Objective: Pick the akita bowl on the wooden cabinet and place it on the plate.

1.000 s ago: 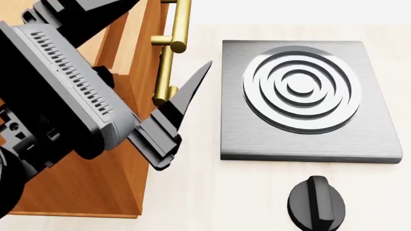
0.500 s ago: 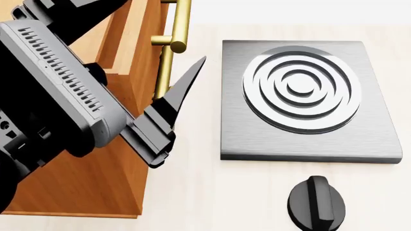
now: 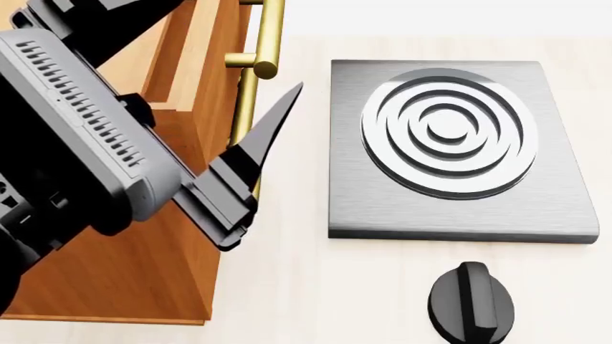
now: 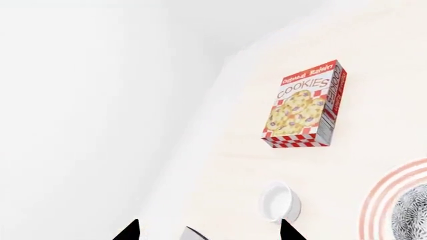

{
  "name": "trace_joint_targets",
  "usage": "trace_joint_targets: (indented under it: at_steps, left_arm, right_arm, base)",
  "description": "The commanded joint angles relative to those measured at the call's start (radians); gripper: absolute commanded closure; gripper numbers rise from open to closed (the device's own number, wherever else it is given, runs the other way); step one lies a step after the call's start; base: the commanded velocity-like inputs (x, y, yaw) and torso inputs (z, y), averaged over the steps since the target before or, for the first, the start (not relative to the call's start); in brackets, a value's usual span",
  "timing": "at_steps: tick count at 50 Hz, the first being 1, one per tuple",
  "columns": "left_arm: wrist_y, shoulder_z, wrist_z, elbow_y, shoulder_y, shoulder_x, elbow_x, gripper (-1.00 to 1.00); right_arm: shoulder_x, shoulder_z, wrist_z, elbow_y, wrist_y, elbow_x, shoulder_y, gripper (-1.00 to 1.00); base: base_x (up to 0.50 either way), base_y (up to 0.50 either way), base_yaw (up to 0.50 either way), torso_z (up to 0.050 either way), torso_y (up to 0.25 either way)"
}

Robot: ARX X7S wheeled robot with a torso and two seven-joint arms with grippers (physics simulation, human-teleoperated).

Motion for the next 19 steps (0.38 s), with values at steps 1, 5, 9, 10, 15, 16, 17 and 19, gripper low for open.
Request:
trace_joint_targets:
  at_steps: [1,5,9,10,15,16,17,19]
  left_arm:
    - [-0.001,-0.006,-0.004,0.006,-0.002,-0.004,-0.009,-1.00]
    - [-0.003,-0.008,-0.006,0.008,-0.005,-0.006,-0.011,-1.00]
    - [-0.003,-0.009,-0.007,0.010,-0.004,-0.009,-0.013,-1.00]
    - [-0.003,-0.009,-0.007,0.010,-0.004,-0.009,-0.013,-1.00]
    - [0.000,-0.007,-0.008,0.009,-0.002,-0.009,-0.011,-1.00]
    - [0.000,-0.007,-0.008,0.009,-0.002,-0.009,-0.012,-1.00]
    - [0.000,-0.007,-0.008,0.009,-0.002,-0.008,-0.011,-1.00]
    - [0.000,-0.007,-0.008,0.009,-0.002,-0.008,-0.012,-1.00]
  right_arm:
    - [0.056,-0.029,0.040,-0.103,0.024,0.000,0.096,-1.00]
    - [0.081,-0.071,0.059,-0.149,0.043,0.010,0.175,-1.00]
    - [0.099,-0.110,0.079,-0.160,0.065,0.001,0.226,-1.00]
    - [0.100,-0.111,0.082,-0.164,0.065,0.002,0.233,-1.00]
    - [0.117,-0.117,0.095,-0.204,0.076,0.006,0.271,-1.00]
    - [0.120,-0.117,0.097,-0.210,0.078,0.005,0.275,-1.00]
    - [0.125,-0.114,0.103,-0.229,0.078,0.012,0.286,-1.00]
    - [0.139,-0.118,0.116,-0.246,0.086,0.007,0.305,-1.00]
  base:
    - [0.00,0.00,0.00,0.000,0.000]
    - [0.00,0.00,0.00,0.000,0.000]
    - [0.00,0.00,0.00,0.000,0.000]
    - [0.00,0.00,0.00,0.000,0.000]
    - [0.00,0.00,0.00,0.000,0.000]
    - [0.00,0.00,0.00,0.000,0.000]
    - [0.00,0.00,0.00,0.000,0.000]
    - [0.00,0.00,0.00,0.000,0.000]
